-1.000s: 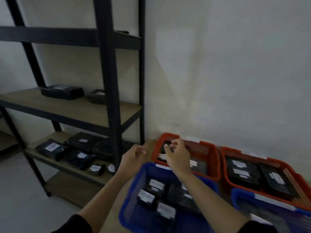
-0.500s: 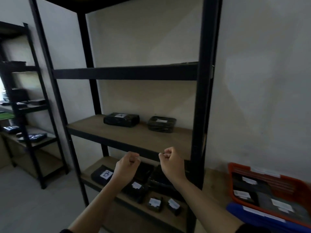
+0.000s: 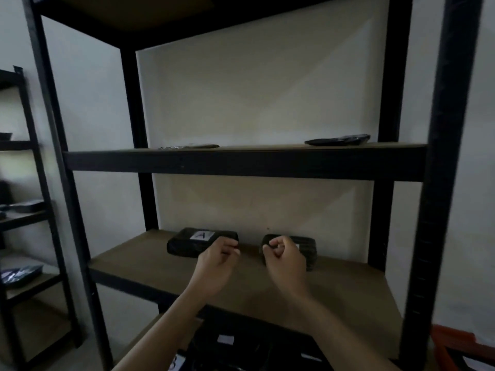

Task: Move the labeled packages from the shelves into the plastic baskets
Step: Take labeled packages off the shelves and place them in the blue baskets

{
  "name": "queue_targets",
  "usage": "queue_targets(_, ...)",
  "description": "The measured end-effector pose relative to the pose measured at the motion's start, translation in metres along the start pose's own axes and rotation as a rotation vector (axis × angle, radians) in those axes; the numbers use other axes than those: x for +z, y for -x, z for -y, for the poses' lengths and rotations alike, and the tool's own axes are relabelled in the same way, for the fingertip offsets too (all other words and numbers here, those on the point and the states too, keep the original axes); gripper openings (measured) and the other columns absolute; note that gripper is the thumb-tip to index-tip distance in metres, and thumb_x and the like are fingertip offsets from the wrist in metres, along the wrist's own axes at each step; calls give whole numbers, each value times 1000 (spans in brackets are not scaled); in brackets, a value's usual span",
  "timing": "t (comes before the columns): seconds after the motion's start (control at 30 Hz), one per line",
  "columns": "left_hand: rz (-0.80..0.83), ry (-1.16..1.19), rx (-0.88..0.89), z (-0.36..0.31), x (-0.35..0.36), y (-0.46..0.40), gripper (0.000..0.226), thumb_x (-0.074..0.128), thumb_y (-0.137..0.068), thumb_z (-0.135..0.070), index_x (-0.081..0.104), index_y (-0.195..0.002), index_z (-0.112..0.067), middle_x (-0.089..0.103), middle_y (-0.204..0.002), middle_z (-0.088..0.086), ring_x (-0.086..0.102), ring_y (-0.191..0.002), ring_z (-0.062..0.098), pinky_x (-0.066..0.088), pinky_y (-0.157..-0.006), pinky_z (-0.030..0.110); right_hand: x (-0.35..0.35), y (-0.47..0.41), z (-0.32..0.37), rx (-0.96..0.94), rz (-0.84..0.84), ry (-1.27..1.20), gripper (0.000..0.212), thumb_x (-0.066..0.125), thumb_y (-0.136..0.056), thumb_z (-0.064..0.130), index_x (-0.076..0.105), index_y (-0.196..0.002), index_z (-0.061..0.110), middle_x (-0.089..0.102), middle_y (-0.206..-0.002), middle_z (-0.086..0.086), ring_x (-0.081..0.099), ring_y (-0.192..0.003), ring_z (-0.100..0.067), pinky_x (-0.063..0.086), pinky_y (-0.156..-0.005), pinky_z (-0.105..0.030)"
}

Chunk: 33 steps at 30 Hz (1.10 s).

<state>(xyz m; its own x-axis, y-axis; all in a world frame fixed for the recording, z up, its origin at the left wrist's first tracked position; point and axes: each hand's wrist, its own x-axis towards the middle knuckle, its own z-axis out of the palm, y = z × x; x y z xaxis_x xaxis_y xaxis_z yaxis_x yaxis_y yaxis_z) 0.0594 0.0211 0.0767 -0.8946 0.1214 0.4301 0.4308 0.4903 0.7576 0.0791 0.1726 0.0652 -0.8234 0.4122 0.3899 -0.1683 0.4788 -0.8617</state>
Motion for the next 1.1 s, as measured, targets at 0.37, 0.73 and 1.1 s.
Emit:
queue_targets(0.37, 111, 126, -16, 58, -9, -76, 10, 55, -91, -18, 57, -100, -22, 70, -86, 3, 67, -78, 15, 49, -68, 19, 54, -44, 4, 39, -79, 74, 10, 62, -89, 25, 58, -88, 16, 63, -72, 3, 61, -74, -17, 44, -66, -27)
queue_targets(0.73, 269, 231, -2, 144, -54, -108, 13, 52, -93, -11, 58, -104, -11, 67, -78, -1, 63, -71, 9, 46, -65, 11, 146, -18, 6, 126, -165, 216, 8, 60, -90, 27, 57, -90, 19, 57, -78, 8, 53, -74, -11, 36, -66, -23)
queue_targets(1.1, 529, 307, -40, 281, -122, -63, 12, 52, -93, -20, 63, -90, -24, 69, -75, -4, 66, -67, 6, 49, -62, 20, 279, 78, -22, 81, -455, 291, 8, 61, -89, 16, 61, -81, 15, 56, -62, 11, 54, -57, 0, 42, -55, -12)
